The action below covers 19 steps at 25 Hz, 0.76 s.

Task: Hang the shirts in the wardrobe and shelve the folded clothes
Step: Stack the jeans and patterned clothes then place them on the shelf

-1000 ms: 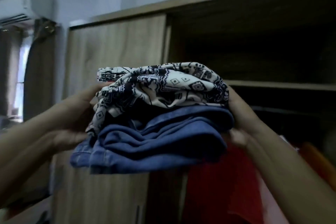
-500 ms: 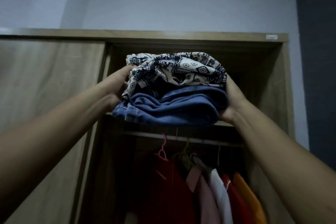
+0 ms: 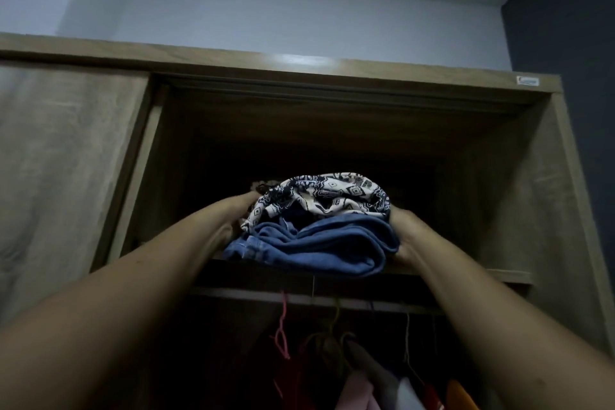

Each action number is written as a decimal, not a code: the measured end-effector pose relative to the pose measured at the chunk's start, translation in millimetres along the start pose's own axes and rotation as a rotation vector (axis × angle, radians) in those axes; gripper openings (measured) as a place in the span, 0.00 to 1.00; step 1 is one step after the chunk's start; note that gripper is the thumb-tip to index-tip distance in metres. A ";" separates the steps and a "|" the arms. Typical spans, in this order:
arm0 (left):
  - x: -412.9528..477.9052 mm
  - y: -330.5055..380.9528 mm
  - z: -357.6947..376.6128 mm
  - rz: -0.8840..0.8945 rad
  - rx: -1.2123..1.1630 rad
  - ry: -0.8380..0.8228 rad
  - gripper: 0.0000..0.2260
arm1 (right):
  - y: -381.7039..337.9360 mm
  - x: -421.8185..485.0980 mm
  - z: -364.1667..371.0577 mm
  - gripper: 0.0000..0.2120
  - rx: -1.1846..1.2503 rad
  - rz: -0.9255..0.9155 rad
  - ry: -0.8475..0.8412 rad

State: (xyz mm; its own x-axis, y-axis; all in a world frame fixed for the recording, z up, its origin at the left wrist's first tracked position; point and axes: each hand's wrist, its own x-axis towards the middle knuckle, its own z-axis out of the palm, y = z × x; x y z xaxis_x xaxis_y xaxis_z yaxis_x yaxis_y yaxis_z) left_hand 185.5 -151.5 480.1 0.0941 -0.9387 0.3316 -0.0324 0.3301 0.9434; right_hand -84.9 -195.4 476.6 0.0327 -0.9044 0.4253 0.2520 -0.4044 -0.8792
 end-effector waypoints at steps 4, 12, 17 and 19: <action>-2.2 -1.5 1.8 0.075 0.208 0.174 0.24 | 6.5 -3.2 -3.2 0.27 -0.456 -0.120 0.381; -86.3 -36.8 16.6 1.068 1.456 0.126 0.36 | 9.0 -110.5 -0.8 0.38 -1.415 -0.663 -0.228; -55.6 -28.4 10.0 1.008 1.546 0.049 0.37 | -3.0 -86.5 4.2 0.28 -1.478 -0.528 -0.288; -41.7 -19.5 10.5 0.841 1.605 -0.012 0.31 | -0.6 -68.1 16.6 0.26 -1.512 -0.500 -0.284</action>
State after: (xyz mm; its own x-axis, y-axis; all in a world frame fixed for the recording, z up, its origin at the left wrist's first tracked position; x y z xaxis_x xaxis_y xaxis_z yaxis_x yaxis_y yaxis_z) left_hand 171.7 -119.8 447.8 -0.4587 -0.5932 0.6616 -0.8873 0.2663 -0.3765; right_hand -71.2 -131.3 451.7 0.4562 -0.6647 0.5917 -0.8361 -0.5478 0.0293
